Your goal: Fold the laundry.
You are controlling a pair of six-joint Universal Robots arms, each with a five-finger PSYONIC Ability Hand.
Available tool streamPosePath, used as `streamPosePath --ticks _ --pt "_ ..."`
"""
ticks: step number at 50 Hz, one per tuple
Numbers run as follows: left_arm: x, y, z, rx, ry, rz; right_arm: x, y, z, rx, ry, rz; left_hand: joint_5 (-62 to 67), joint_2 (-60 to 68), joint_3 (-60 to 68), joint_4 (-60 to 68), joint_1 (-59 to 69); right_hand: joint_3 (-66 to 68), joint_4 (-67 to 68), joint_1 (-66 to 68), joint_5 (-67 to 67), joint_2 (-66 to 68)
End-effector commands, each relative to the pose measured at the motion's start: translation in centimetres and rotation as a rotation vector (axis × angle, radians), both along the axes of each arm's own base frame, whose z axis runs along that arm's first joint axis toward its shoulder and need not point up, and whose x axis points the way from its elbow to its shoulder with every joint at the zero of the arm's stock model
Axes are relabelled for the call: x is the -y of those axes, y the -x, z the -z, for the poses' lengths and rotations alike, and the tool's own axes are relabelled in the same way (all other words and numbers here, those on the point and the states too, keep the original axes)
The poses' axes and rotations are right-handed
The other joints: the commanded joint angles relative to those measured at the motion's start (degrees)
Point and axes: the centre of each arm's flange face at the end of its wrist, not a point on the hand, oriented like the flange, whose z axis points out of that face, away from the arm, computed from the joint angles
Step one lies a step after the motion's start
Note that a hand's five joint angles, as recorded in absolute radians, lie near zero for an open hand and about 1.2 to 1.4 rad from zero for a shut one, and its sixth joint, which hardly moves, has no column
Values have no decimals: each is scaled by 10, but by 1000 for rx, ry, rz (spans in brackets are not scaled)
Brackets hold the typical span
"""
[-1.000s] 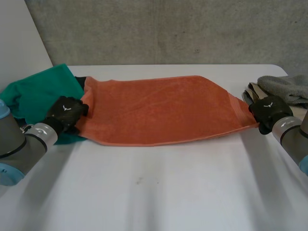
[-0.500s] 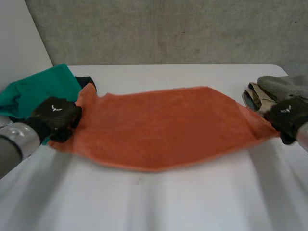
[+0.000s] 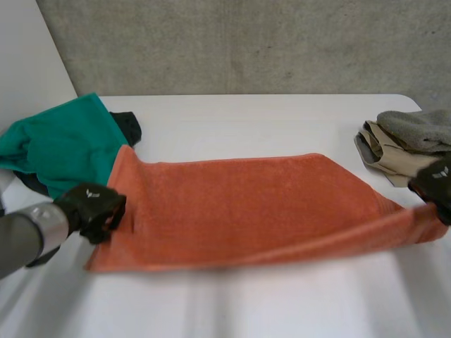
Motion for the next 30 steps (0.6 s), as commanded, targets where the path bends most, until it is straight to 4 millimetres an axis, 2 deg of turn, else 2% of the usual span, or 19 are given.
streamPosePath --ticks 1,3,6,8,10,11,13,14,17,18,21,22,25,26,29,30 --pt "61 12 3 62 133 -93 61 -26 13 106 131 34 129 114 116 114 161 117 113 149 135 126" --pt "76 13 6 77 169 -129 80 -28 19 96 172 47 129 114 116 114 161 117 113 149 135 126" --pt "87 20 6 64 213 -117 93 -35 23 92 205 49 129 114 116 114 161 117 113 149 135 126" --pt "101 33 -3 32 314 -85 107 -44 18 97 273 29 129 114 116 114 161 117 113 149 135 126" --pt "117 40 -19 0 421 -73 121 -53 4 112 367 12 129 114 116 114 161 117 113 149 135 126" --pt "135 45 -43 -37 556 -83 136 -58 -19 145 492 7 129 114 116 114 161 117 113 149 135 126" --pt "151 48 -75 -82 705 -97 148 -63 -48 183 635 2 129 114 116 114 161 117 113 149 135 126" --pt "162 51 -112 -144 859 -107 154 -65 -83 241 790 6 129 114 116 114 161 117 113 149 135 126" --pt "169 53 -158 -242 1043 -127 152 -65 -127 327 976 4 129 114 116 114 161 117 113 149 135 126" --pt "168 50 -180 -300 1119 -143 147 -63 -151 376 1078 2 129 114 116 114 161 117 113 149 135 126" --pt "164 44 -204 -373 1189 -164 138 -60 -175 443 1176 -6 129 114 116 114 161 117 113 149 135 126" --pt "161 39 -212 -403 1196 -171 137 -60 -175 448 1171 -6 129 114 116 114 161 117 113 149 135 126" --pt "160 36 -207 -414 1158 -176 134 -63 -163 443 1104 -9 129 114 116 114 161 117 113 149 135 126" --pt "160 35 -195 -401 1107 -181 134 -63 -160 440 1085 -10 129 114 116 114 161 117 113 149 135 126" --pt "159 36 -173 -379 1035 -178 132 -63 -140 428 991 -3 129 114 116 114 161 117 113 149 135 126" --pt "157 38 -158 -365 984 -170 132 -63 -136 425 972 -2 129 114 116 114 161 117 113 149 135 126"
